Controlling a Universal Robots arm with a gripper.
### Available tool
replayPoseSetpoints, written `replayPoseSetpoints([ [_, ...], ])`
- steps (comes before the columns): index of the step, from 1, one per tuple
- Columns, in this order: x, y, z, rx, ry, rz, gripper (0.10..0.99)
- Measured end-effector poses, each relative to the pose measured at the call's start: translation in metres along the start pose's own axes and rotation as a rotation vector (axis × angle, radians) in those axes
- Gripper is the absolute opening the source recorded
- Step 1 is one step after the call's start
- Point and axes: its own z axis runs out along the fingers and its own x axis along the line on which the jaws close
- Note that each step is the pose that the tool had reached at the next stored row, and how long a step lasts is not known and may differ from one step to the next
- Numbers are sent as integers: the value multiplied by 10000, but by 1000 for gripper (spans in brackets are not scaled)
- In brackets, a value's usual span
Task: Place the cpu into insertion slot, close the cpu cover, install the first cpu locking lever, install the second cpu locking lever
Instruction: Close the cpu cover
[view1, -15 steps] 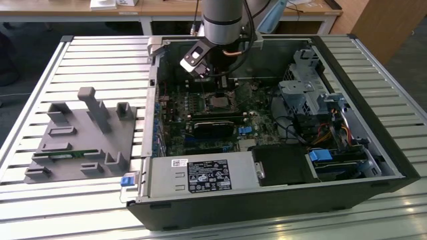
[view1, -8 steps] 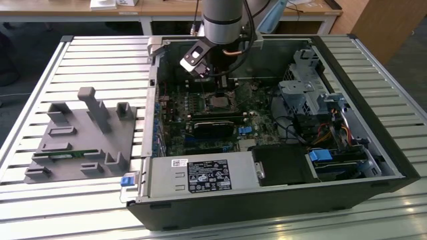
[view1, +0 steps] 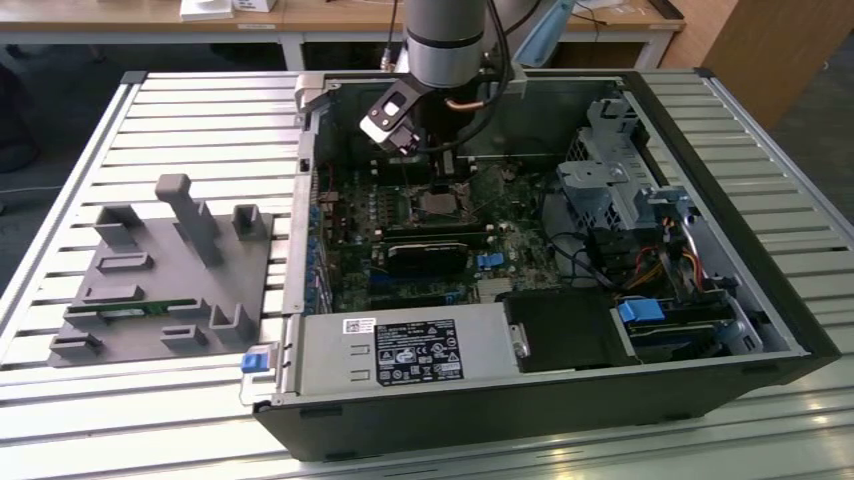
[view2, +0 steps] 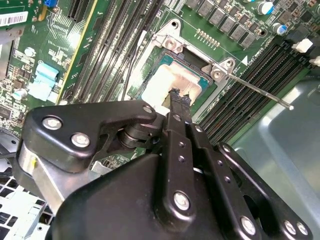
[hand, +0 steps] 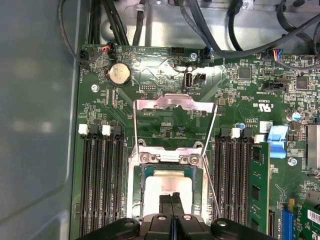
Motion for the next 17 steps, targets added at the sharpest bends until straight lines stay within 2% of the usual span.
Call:
replayPoseSetpoints([
  [12, 0, 4, -95, -2, 3, 0, 122],
  [17, 0, 22, -100, -1, 3, 1, 122],
])
